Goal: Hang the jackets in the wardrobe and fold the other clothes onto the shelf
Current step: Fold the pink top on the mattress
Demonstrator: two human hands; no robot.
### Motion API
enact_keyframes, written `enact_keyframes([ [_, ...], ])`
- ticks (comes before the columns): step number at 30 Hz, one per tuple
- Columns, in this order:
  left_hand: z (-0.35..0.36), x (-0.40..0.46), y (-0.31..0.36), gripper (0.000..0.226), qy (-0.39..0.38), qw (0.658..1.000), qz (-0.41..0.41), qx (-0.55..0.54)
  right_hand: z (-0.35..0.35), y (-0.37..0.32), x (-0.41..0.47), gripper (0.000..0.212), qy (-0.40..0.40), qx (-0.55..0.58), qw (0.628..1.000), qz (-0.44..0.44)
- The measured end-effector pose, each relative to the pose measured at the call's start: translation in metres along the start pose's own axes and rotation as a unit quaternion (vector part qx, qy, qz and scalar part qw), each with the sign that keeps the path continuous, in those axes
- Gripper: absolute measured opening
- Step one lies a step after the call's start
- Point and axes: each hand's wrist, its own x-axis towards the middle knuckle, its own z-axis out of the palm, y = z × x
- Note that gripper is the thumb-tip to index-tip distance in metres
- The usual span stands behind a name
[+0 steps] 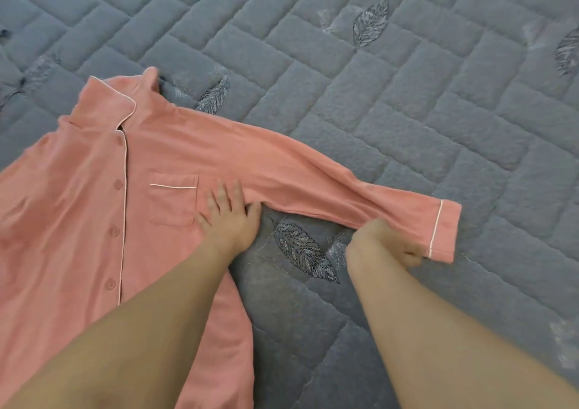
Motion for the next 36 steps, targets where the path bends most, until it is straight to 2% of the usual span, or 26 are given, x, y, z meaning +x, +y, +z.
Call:
enact_keyframes([
  [1, 0.003, -0.006, -0.002, 0.078, -0.020, 0.999, 0.011, 0.030, 0.006, 0.000, -0.015, 0.071, 0.012, 0.008, 0.999, -0.042],
  [2, 0.007, -0.011, -0.004, 0.081, -0.045, 0.996, 0.054, 0.055, 0.009, -0.001, -0.035, 0.063, 0.006, -0.003, 0.991, -0.131],
  [3, 0.008, -0.017, -0.008, 0.083, -0.069, 0.990, 0.109, 0.062, 0.017, -0.002, -0.051, 0.054, -0.005, -0.032, 0.968, -0.250],
  [5, -0.002, -0.023, -0.027, 0.079, -0.106, 0.968, 0.215, 0.068, 0.038, -0.005, -0.080, 0.042, -0.079, -0.045, 0.892, -0.443],
  [7, -0.025, -0.025, -0.057, 0.074, -0.101, 0.955, 0.277, 0.030, 0.065, -0.009, -0.110, 0.039, -0.157, -0.074, 0.820, -0.545],
  [9, -0.057, -0.019, -0.090, 0.071, -0.047, 0.967, 0.249, -0.018, 0.092, -0.009, -0.144, 0.039, -0.225, -0.135, 0.762, -0.593],
  [11, -0.085, -0.004, -0.129, 0.070, -0.004, 0.989, 0.150, -0.001, 0.122, -0.003, -0.178, 0.045, -0.274, -0.220, 0.691, -0.632],
  [13, -0.108, 0.017, -0.170, 0.069, 0.007, 0.998, 0.053, 0.037, 0.154, 0.003, -0.212, 0.056, -0.299, -0.298, 0.622, -0.659],
  [14, -0.119, 0.030, -0.188, 0.069, 0.007, 0.999, 0.022, 0.039, 0.171, 0.005, -0.227, 0.061, -0.304, -0.322, 0.598, -0.668],
  [15, -0.128, 0.044, -0.204, 0.069, 0.015, 0.999, 0.002, 0.031, 0.189, 0.007, -0.242, 0.065, -0.304, -0.337, 0.588, -0.670],
  [17, -0.147, 0.074, -0.230, 0.069, 0.046, 0.999, -0.014, 0.018, 0.220, 0.006, -0.269, 0.071, -0.289, -0.337, 0.591, -0.674],
  [22, -0.178, 0.162, -0.256, 0.067, 0.149, 0.989, -0.012, -0.019, 0.286, -0.029, -0.304, 0.078, -0.146, -0.255, 0.638, -0.712],
  [24, -0.185, 0.199, -0.255, 0.069, 0.162, 0.986, -0.023, -0.045, 0.308, -0.038, -0.302, 0.071, -0.107, -0.252, 0.623, -0.732],
  [26, -0.184, 0.227, -0.254, 0.068, 0.163, 0.983, -0.054, -0.065, 0.324, -0.035, -0.295, 0.052, -0.059, -0.215, 0.593, -0.774],
  [29, -0.172, 0.242, -0.256, 0.054, 0.223, 0.972, -0.068, -0.028, 0.335, -0.030, -0.289, 0.035, -0.024, -0.145, 0.557, -0.817],
  [32, -0.164, 0.242, -0.255, 0.045, 0.272, 0.959, -0.076, -0.020, 0.338, -0.031, -0.288, 0.030, -0.017, -0.147, 0.550, -0.822],
  [36, -0.158, 0.248, -0.253, 0.046, 0.275, 0.958, -0.080, -0.026, 0.345, -0.029, -0.283, 0.029, -0.006, -0.170, 0.543, -0.823],
])
